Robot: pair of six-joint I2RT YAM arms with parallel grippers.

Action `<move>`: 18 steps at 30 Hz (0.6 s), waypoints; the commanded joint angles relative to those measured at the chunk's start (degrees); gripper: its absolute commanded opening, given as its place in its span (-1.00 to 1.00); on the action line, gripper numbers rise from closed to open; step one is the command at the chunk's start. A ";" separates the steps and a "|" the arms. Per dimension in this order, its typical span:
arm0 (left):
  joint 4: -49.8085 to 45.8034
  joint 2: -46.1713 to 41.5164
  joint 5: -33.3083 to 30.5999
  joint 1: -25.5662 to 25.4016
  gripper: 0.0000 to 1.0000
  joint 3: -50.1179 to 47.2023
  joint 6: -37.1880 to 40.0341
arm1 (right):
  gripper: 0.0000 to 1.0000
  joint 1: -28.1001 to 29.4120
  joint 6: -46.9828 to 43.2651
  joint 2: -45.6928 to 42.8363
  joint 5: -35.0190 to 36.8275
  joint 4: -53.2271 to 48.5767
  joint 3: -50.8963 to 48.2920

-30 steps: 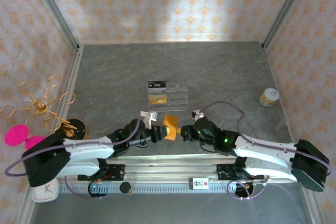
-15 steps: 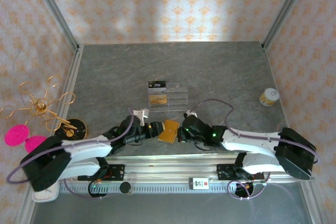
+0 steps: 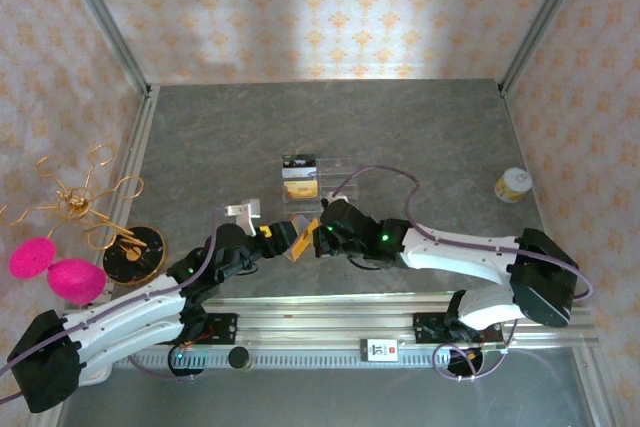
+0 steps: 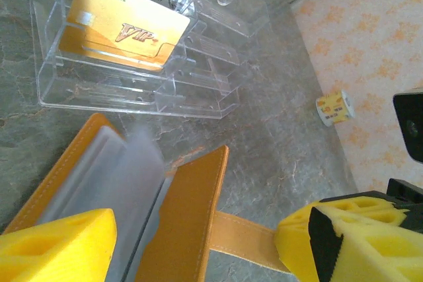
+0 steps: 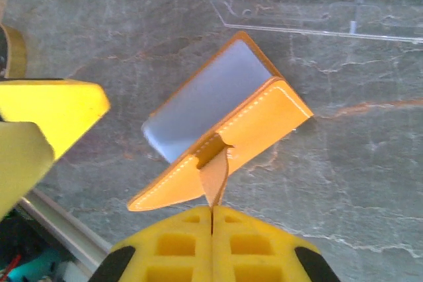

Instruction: Take the credit cards out of the card holder

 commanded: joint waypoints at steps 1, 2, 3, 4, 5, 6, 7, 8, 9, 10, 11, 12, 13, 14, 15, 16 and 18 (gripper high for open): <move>0.52 1.16 -0.15 0.21 0.49 0.07 1.49 | -1.00 -2.22 -1.93 -1.27 3.91 -5.57 -0.88; 1.63 2.06 0.79 0.21 0.41 -0.07 1.41 | -1.00 -3.40 -1.87 -1.86 4.36 -5.84 -2.69; 2.54 2.95 1.71 0.25 0.35 -0.25 1.25 | -1.00 -4.49 -1.86 -2.38 4.92 -5.97 -4.11; 3.35 4.00 2.49 0.26 0.29 -0.40 1.01 | -1.00 -5.56 -1.72 -3.11 6.23 -6.27 -5.64; 4.13 5.07 3.11 0.20 0.24 -0.48 0.64 | -1.00 -6.38 -1.65 -3.54 7.33 -6.61 -6.93; 5.13 6.09 3.80 0.13 0.21 -0.67 0.42 | -1.00 -6.93 -1.47 -3.81 8.29 -6.83 -7.87; 6.37 7.04 4.51 0.04 0.20 -0.99 0.05 | -1.00 -7.29 -1.06 -4.07 9.34 -6.83 -9.01; 7.63 7.98 4.88 -0.26 0.19 -1.26 -0.38 | -1.00 -7.52 -0.78 -4.08 10.42 -6.78 -10.07; 8.53 8.69 4.96 -0.57 0.19 -1.46 -0.66 | -1.00 -7.60 -0.23 -3.79 11.47 -6.59 -10.87; 9.26 9.61 4.95 -0.91 0.17 -1.44 -0.79 | -1.00 -7.79 0.37 -3.29 12.52 -6.32 -11.72; 9.58 10.51 4.99 -1.27 0.15 -1.33 -0.75 | -1.00 -8.03 0.67 -2.47 12.91 -5.76 -12.44; 9.68 11.26 4.95 -1.38 0.13 -1.15 -0.72 | -1.00 -8.17 1.10 -1.70 13.44 -5.21 -12.96; 9.60 11.84 4.95 -1.45 0.12 -0.89 -0.58 | -1.00 -8.15 1.63 -0.85 14.02 -4.59 -13.38; 9.39 12.19 5.00 -1.38 0.11 -0.71 -0.47 | -1.00 -8.15 1.88 0.02 14.04 -3.79 -13.86; 9.33 12.23 4.78 -1.38 0.11 -0.53 -0.32 | -0.97 -8.14 2.17 0.79 14.01 -3.17 -14.08; 9.18 12.11 4.50 -1.46 0.11 -0.52 -0.14 | -0.88 -8.16 2.51 1.52 14.23 -2.82 -14.20; 8.59 11.65 3.88 -1.39 0.11 -0.47 0.24 | -0.73 -8.14 2.80 2.15 14.68 -2.42 -14.41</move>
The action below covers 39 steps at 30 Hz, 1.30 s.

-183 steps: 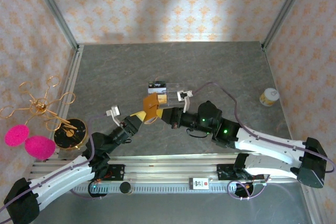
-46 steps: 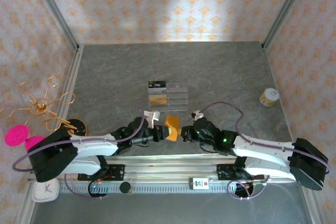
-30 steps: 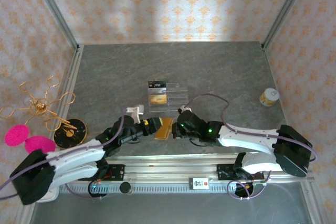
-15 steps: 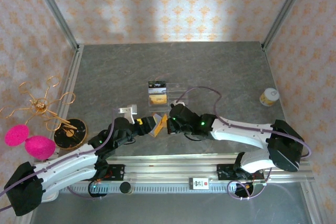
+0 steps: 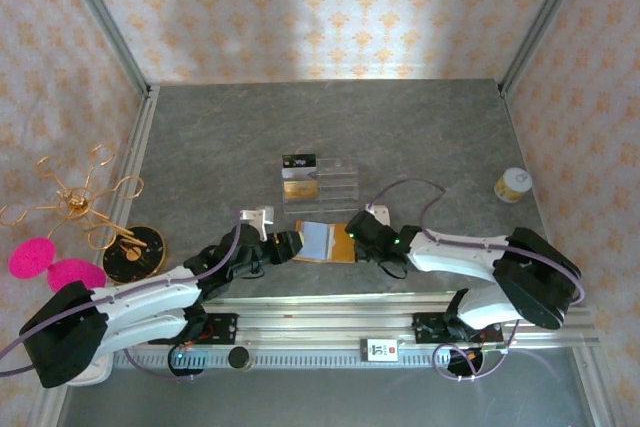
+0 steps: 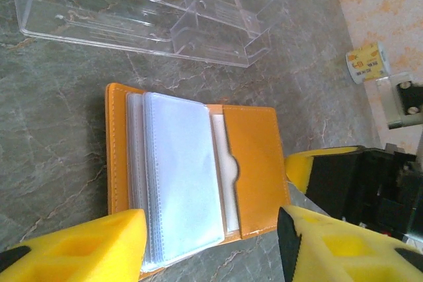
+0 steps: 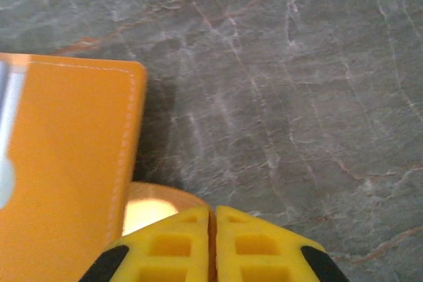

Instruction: Take the credit cards out of the card holder

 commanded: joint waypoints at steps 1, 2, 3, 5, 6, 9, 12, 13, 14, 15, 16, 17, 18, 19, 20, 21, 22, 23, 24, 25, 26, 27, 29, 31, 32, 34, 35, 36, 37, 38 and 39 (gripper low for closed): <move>1.69 -0.61 -0.51 -0.25 0.10 0.38 0.91 | -0.63 -0.21 1.80 0.74 3.89 0.78 -0.97; 1.38 -0.88 -0.81 -0.21 0.10 0.36 1.00 | -0.50 -0.21 1.89 0.11 4.12 0.45 -0.89; 1.27 -1.00 -0.91 -0.21 0.10 0.34 1.07 | -0.39 -0.21 2.02 -0.74 4.11 0.21 -0.96; 1.08 -1.27 -1.10 -0.20 0.10 0.22 1.23 | -0.22 -0.23 2.33 -3.92 4.48 -1.26 -0.71; 1.00 -1.36 -1.11 -0.22 0.11 0.21 1.33 | -0.17 -0.22 2.42 -5.79 4.84 -2.18 -0.58; 1.05 -1.46 -1.24 -0.21 0.12 0.12 1.62 | -0.07 -0.21 2.30 -12.95 5.09 -4.70 0.30; 1.79 -1.21 -0.98 -0.21 0.12 0.03 1.79 | -0.03 -0.13 0.24 -18.75 3.15 -5.59 1.96; 2.31 -1.04 -0.84 -0.21 0.12 -0.02 1.87 | -0.03 -0.12 -0.29 -20.04 2.51 -5.84 2.58; 2.72 -0.74 -0.51 -0.21 0.12 -0.01 1.97 | -0.03 -0.04 -1.19 -20.85 1.62 -5.66 3.19; 3.00 -0.43 -0.38 -0.23 0.12 0.03 2.03 | -0.05 0.21 -2.85 -21.43 -0.75 -4.34 3.70; 3.37 0.00 -0.03 -0.23 0.11 0.12 2.05 | -0.08 0.65 -4.11 -21.52 -3.38 -2.67 4.43; 3.85 0.35 0.35 -0.21 0.09 0.12 2.29 | -0.12 1.16 -5.05 -21.05 -5.38 -1.38 5.30; 4.15 0.77 0.58 -0.21 0.06 0.24 2.34 | -0.18 1.69 -6.01 -19.92 -7.83 0.55 6.60; 3.83 1.00 0.47 -0.21 0.03 0.44 2.32 | -0.27 2.33 -6.37 -18.21 -9.85 2.11 7.99; 3.74 1.18 0.42 -0.21 0.01 0.60 2.32 | -0.36 2.58 -6.19 -16.46 -11.20 3.30 9.00; 3.47 1.19 0.25 -0.25 0.00 0.65 2.17 | -0.47 2.56 -5.70 -14.19 -12.64 4.66 9.90; 3.21 0.99 -0.16 -0.20 0.00 0.57 2.02 | -0.54 2.52 -5.00 -12.04 -13.48 5.80 10.30; 3.06 0.77 -0.35 -0.20 0.00 0.41 1.97 | -0.61 2.38 -4.44 -9.91 -13.80 6.52 10.36; 2.80 0.34 -0.74 -0.21 0.01 0.15 1.84 | -0.65 2.08 -3.88 -7.71 -14.08 7.18 10.11; 2.52 -0.14 -0.91 -0.12 0.02 -0.10 1.80 | -0.68 1.62 -3.43 -5.89 -14.37 7.78 9.29; 2.42 -0.49 -1.18 -0.07 0.03 -0.38 1.79 | -0.70 1.19 -3.06 -4.40 -14.76 8.31 8.42; 2.35 -0.87 -1.40 0.04 0.06 -0.67 1.96 | -0.73 0.78 -2.47 -2.71 -14.88 8.91 7.20; 1.94 -0.93 -1.45 0.38 0.10 -0.93 2.53 | -0.78 0.00 -1.53 -0.22 -14.27 10.01 4.46; 1.86 -0.21 -1.73 0.81 0.13 -1.00 3.24 | -0.83 -0.68 -0.38 1.54 -12.36 11.03 1.54; 2.22 0.27 -1.78 1.06 0.14 -1.06 3.37 | -0.84 -0.94 0.11 2.07 -11.59 11.38 0.45; 3.57 2.00 -1.71 1.61 0.18 -1.36 3.63 | -0.86 -1.09 0.27 3.32 -10.64 12.76 -1.73; 4.30 2.90 -1.69 1.89 0.20 -1.38 3.79 | -0.87 -1.09 0.23 3.83 -10.40 13.25 -2.47; 5.01 4.25 -1.80 2.18 0.21 -1.30 4.06 | -0.88 -1.11 0.31 4.43 -10.38 13.63 -3.12; 5.46 5.62 -2.04 2.32 0.21 -1.14 4.25 | -0.89 -1.13 0.27 4.80 -10.32 13.90 -3.52; 6.23 6.87 -2.04 2.52 0.21 -1.03 4.30 | -0.89 -1.14 0.15 4.86 -10.21 14.16 -3.84; 7.28 8.34 -1.93 2.52 0.21 -0.88 4.34 | -0.89 -1.18 0.18 4.67 -10.01 14.26 -4.16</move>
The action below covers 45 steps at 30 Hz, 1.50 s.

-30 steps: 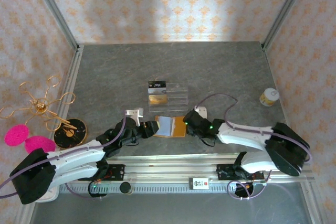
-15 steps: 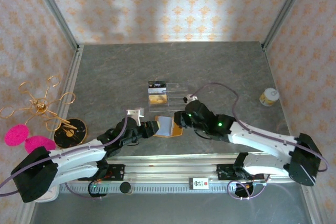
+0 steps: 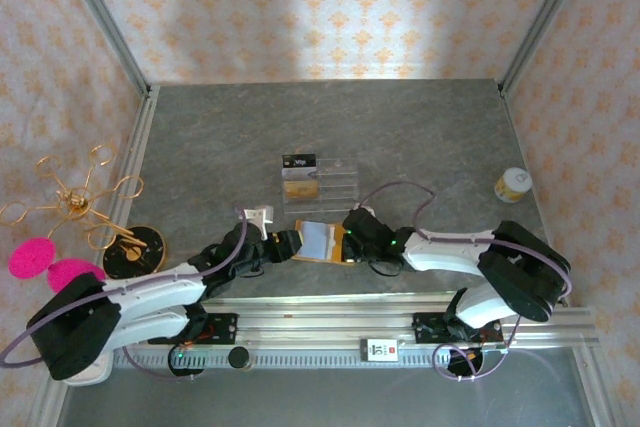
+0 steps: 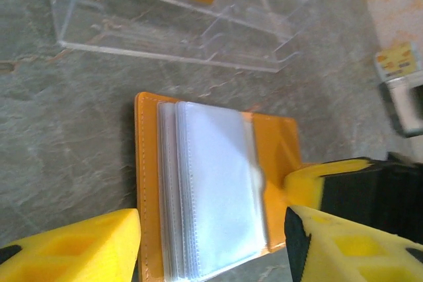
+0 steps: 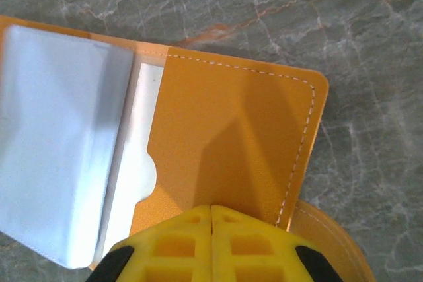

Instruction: Take the credit cards out of the card holder

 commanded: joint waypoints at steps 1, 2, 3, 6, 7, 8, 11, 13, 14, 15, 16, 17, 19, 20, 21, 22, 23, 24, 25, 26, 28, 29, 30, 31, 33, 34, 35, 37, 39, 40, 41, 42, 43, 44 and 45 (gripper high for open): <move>4.81 3.81 -1.34 0.64 0.20 -0.15 1.48 | -0.89 -0.28 0.58 1.23 2.65 -0.67 -2.50; 5.95 5.00 -1.11 0.69 0.19 -0.06 1.56 | -0.90 -0.28 0.41 1.00 2.93 -0.68 -2.61; 7.17 6.65 -0.79 0.71 0.18 0.08 1.65 | -0.90 -0.28 0.21 0.75 3.04 -0.80 -2.57; 8.37 10.95 -0.73 0.77 0.12 1.24 1.90 | -0.90 -0.37 -0.32 0.37 3.17 -1.02 -2.72; 8.64 12.09 -0.83 0.83 0.10 1.53 1.96 | -0.90 -0.37 -0.41 0.20 3.04 -1.02 -2.72; 9.07 12.72 -0.85 0.75 0.09 1.74 2.08 | -0.90 -0.37 -0.47 0.04 3.01 -1.07 -2.73; 10.19 14.44 -0.20 0.74 0.08 2.30 2.22 | -0.91 -0.39 -0.57 -0.49 3.09 -1.15 -2.89; 11.55 15.76 1.40 0.77 0.08 2.52 2.14 | -0.91 -0.37 -0.68 -0.78 3.32 -1.28 -2.90; 12.52 16.36 2.44 0.72 0.06 2.60 1.90 | -0.91 -0.37 -0.68 -0.87 3.50 -1.44 -2.94; 13.52 17.03 3.38 0.75 0.01 2.56 1.47 | -0.91 -0.48 -0.68 -1.02 3.55 -1.38 -3.06; 14.21 17.20 4.16 0.77 -0.03 2.38 0.94 | -0.91 -0.46 -0.77 -1.11 3.47 -1.29 -3.07; 14.84 16.78 4.47 0.73 -0.07 1.90 0.59 | -0.91 -0.46 -0.77 -1.12 3.45 -1.37 -2.96; 15.38 13.57 4.05 0.70 -0.09 0.49 -0.18 | -0.91 -0.54 -0.81 -1.13 3.36 -1.30 -3.01; 15.16 11.80 3.79 0.69 -0.09 -0.13 -0.42 | -0.91 -0.61 -0.86 -1.11 3.11 -1.15 -2.98; 15.21 9.96 3.49 0.69 -0.09 -0.78 -0.69 | -0.91 -0.63 -0.86 -1.07 2.97 -1.03 -3.06; 15.14 8.66 3.21 0.69 -0.09 -1.21 -1.00 | -0.91 -0.63 -0.86 -1.11 2.85 -0.96 -2.94; 15.29 8.07 3.18 0.73 -0.10 -1.51 -1.18 | -0.91 -0.63 -0.94 -1.09 2.74 -0.93 -2.91; 15.72 7.99 3.51 0.70 -0.12 -1.62 -1.40 | -0.91 -0.63 -0.94 -1.11 2.58 -0.77 -2.80; 15.84 8.39 3.77 0.69 -0.14 -1.62 -1.49 | -0.91 -0.64 -1.03 -1.16 2.46 -0.64 -2.80; 16.64 9.42 4.35 0.70 -0.18 -1.54 -1.58 | -0.91 -0.63 -1.11 -1.12 2.30 -0.66 -2.63; 18.21 11.46 5.78 0.70 -0.24 -1.12 -1.69 | -0.91 -0.63 -1.24 -1.12 2.13 -0.57 -2.47; 16.66 12.42 5.46 0.72 -0.26 -0.12 -1.77 | -0.91 -0.63 -1.22 -1.12 2.37 -0.98 -2.31; 12.80 12.14 3.97 0.77 -0.25 1.19 -1.53 | -0.91 -0.63 -1.20 -1.29 2.73 -1.48 -2.12; 9.93 11.32 2.08 0.73 -0.14 1.97 -0.97 | -0.91 -0.63 -1.21 -1.65 3.05 -1.70 -2.11; 7.17 8.65 -1.39 0.72 0.14 1.45 -0.72 | -0.91 -0.63 -1.29 -2.16 2.92 -1.77 -2.22; 6.62 8.00 -2.60 0.69 0.19 1.16 -0.52 | -0.91 -0.72 -1.45 -2.10 2.83 -1.93 -2.15; 5.81 7.87 -3.62 0.71 0.22 1.33 0.20 | -0.91 -0.73 -1.64 -1.93 2.68 -1.99 -2.02; 4.99 9.35 -4.49 0.70 0.23 2.08 1.54 | -0.91 -0.72 -1.66 -1.85 2.52 -1.57 -2.12; 7.73 12.03 -3.77 0.71 0.22 2.10 1.92 | -0.91 -0.73 -1.74 -1.65 2.22 -1.37 -2.04; 9.45 13.38 -3.19 0.75 0.21 2.07 1.85 | -0.91 -0.73 -1.81 -1.42 2.08 -1.37 -1.97; 11.00 14.91 -2.53 0.73 0.19 2.18 1.67 | -0.91 -0.72 -1.90 -1.38 1.98 -1.29 -1.84; 12.47 16.36 -1.78 0.71 0.15 2.32 1.40 | -0.91 -0.77 -1.91 -1.28 1.87 -1.33 -1.76; 13.81 17.74 -1.07 0.71 0.10 2.50 1.35 | -0.91 -0.72 -2.00 -1.13 1.88 -1.39 -1.66; 14.88 19.09 -0.10 0.75 0.05 2.77 1.15 | -0.91 -0.72 -2.04 -1.12 1.88 -1.56 -1.54; 16.30 20.31 1.03 0.71 0.01 2.95 0.76 | -0.92 -0.72 -2.24 -1.15 1.90 -1.65 -1.47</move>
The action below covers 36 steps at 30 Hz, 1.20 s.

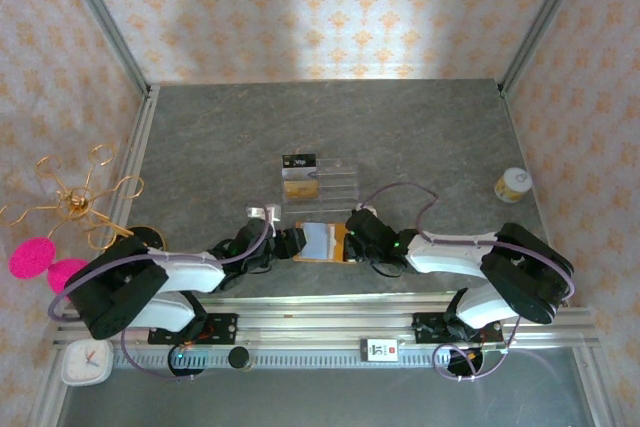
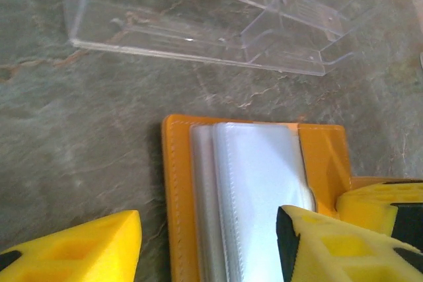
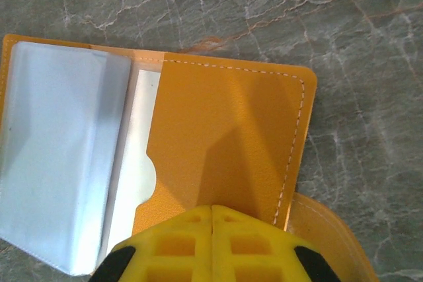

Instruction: Take the credit cards out of the card holder

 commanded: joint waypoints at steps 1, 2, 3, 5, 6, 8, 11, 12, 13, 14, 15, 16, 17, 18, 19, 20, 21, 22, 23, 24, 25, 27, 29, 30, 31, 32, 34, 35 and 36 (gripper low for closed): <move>4.93 4.18 3.15 0.12 -0.01 0.92 -0.07 | -0.92 -0.37 -1.08 0.04 1.13 -3.07 -0.08; 6.16 4.84 4.45 0.07 -0.02 1.01 -0.55 | -0.92 -0.37 -1.23 0.10 1.24 -3.17 0.01; 7.03 4.93 5.58 0.07 -0.04 0.88 -0.95 | -0.92 -0.42 -1.32 0.06 1.25 -3.17 -0.05; 8.30 3.55 7.42 0.06 -0.09 0.52 -1.57 | -0.92 -0.53 -1.32 0.06 1.31 -3.26 -0.08; 7.96 2.11 7.76 0.13 -0.13 0.24 -1.91 | -0.92 -0.55 -1.41 0.06 1.32 -3.12 -0.18; 7.33 -1.19 8.06 0.11 -0.17 -0.51 -2.34 | -0.92 -0.68 -1.40 0.10 1.31 -3.00 -0.27; 6.24 -5.01 7.73 0.10 -0.25 -1.63 -2.94 | -0.92 -0.81 -1.48 0.12 1.12 -2.61 -0.32; 5.51 -5.57 7.59 0.13 -0.25 -1.63 -2.92 | -0.92 -0.81 -1.52 0.11 0.95 -2.36 -0.29; 5.23 -5.36 7.59 0.06 -0.26 -1.61 -2.98 | -0.92 -0.81 -1.58 0.28 0.70 -2.21 -0.29; 5.88 -4.68 7.94 0.06 -0.26 -1.63 -3.17 | -0.92 -0.81 -1.59 0.37 0.57 -1.96 -0.28; 7.01 -3.58 8.72 0.09 -0.26 -1.59 -3.32 | -0.92 -0.81 -1.60 0.55 0.28 -1.85 -0.26; 7.68 -2.33 9.23 0.07 -0.26 -1.34 -3.43 | -0.92 -0.81 -1.57 0.68 0.06 -1.64 -0.21; 8.24 -0.82 9.76 0.11 -0.26 -0.98 -3.60 | -0.92 -0.81 -1.59 0.75 -0.23 -1.33 -0.40; 9.23 0.45 10.46 0.07 -0.26 -0.81 -3.82 | -0.92 -0.81 -1.52 0.76 -0.35 -1.15 -0.41; 10.27 1.83 11.04 0.13 -0.28 -0.69 -4.04 | -0.93 -0.81 -1.49 0.78 -0.49 -1.08 -0.38; 9.60 2.46 11.12 0.14 -0.32 0.00 -4.14 | -0.92 -0.81 -1.42 0.65 -0.40 -1.06 -0.42; 8.26 2.23 10.62 0.15 -0.33 0.49 -3.94 | -0.92 -0.81 -1.33 0.46 -0.35 -0.98 -0.53; 6.52 0.88 9.21 0.21 -0.31 0.61 -3.55 | -0.92 -0.87 -1.28 0.21 -0.47 -0.67 -0.67; 4.54 -1.22 7.58 0.15 -0.20 0.28 -3.33 | -0.92 -0.81 -1.56 0.06 -1.08 -0.30 -0.71; 2.72 -3.45 6.29 0.14 -0.09 -0.16 -3.20 | -0.90 -0.81 -1.89 0.14 -1.45 -0.26 -0.62; 1.20 -6.26 4.67 0.15 0.01 -0.72 -2.92 | -0.84 -0.81 -2.76 0.14 -1.85 -0.27 -0.29; -2.91 -11.59 2.03 0.10 0.13 -1.58 -2.78 | -0.62 -0.58 -3.81 -1.15 -1.84 -0.55 0.31; -6.04 -17.39 -0.30 -0.01 0.23 -2.83 -2.97 | -0.27 0.27 -4.56 -4.00 -1.08 -0.61 1.31; -6.74 -19.77 -1.36 -0.08 0.27 -3.63 -3.29 | -0.18 0.61 -4.93 -4.90 -0.53 -1.05 2.07; -7.31 -22.29 -2.27 -0.12 0.32 -4.65 -3.64 | -0.12 0.99 -5.19 -5.47 0.09 -1.67 3.18; -8.02 -24.61 -3.16 -0.04 0.34 -5.53 -4.09 | -0.08 1.63 -5.49 -5.66 0.66 -2.53 4.54; -8.94 -28.12 -4.19 -0.11 0.37 -6.72 -4.79 | 0.00 3.58 -6.15 -4.80 2.51 -4.65 7.56; -9.65 -29.62 -4.69 -0.06 0.39 -7.12 -5.06 | 0.03 4.73 -6.49 -3.67 4.40 -6.19 9.56; -10.28 -30.73 -5.13 -0.08 0.40 -7.38 -5.24 | 0.05 5.95 -6.67 -2.30 6.11 -7.91 11.38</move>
